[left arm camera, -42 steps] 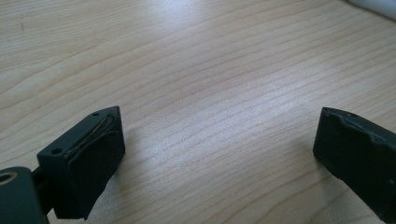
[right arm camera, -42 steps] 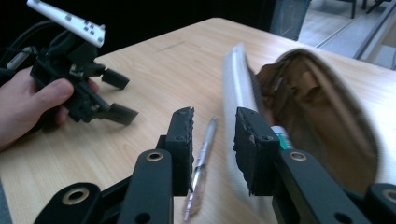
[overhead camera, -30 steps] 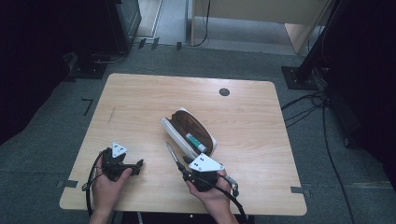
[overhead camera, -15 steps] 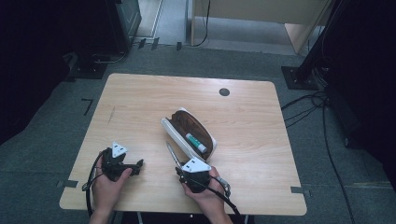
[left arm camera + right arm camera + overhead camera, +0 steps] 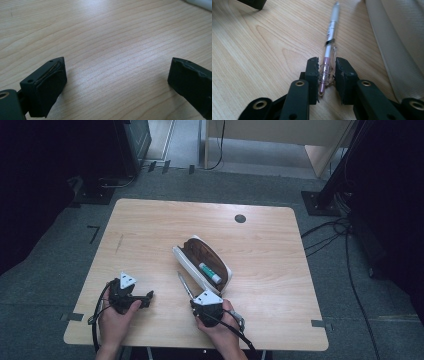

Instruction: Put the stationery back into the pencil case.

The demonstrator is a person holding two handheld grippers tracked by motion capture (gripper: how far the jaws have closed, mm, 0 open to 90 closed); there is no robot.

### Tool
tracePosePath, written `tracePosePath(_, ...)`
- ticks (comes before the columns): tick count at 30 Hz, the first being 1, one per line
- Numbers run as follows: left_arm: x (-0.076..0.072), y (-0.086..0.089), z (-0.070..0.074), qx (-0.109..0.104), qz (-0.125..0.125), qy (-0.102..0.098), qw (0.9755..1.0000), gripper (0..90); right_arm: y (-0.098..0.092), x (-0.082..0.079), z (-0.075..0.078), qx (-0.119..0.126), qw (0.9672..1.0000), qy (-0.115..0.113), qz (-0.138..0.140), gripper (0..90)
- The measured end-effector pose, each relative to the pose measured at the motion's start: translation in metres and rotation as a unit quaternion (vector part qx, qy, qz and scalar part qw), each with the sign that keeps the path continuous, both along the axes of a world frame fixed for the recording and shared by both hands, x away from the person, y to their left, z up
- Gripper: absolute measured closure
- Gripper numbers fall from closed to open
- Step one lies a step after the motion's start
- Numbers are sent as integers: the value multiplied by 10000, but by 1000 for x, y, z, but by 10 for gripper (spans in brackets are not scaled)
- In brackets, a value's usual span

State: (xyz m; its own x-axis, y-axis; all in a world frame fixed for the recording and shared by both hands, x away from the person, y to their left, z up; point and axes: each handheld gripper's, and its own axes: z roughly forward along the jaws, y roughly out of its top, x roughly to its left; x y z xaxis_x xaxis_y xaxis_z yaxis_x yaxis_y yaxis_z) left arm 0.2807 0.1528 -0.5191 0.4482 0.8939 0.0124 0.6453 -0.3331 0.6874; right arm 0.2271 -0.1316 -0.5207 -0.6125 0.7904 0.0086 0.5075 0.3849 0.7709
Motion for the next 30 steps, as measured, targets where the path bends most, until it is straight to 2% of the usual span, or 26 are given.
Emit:
tracePosePath(13,0,0,0,-1,0,0,10000,22,-2,-6,1,145,9988,157,441,756)
tracePosePath(18,0,0,0,-1,1,-1,10000,23,-6,-10,4,287,9983,197,473,757)
tracePosePath(22,0,0,0,-2,1,-1,10000,22,-8,-11,9,356,9980,126,509,757)
tracePosePath(30,0,0,0,-2,1,-1,10000,22,-10,-12,9,310,9980,125,530,757)
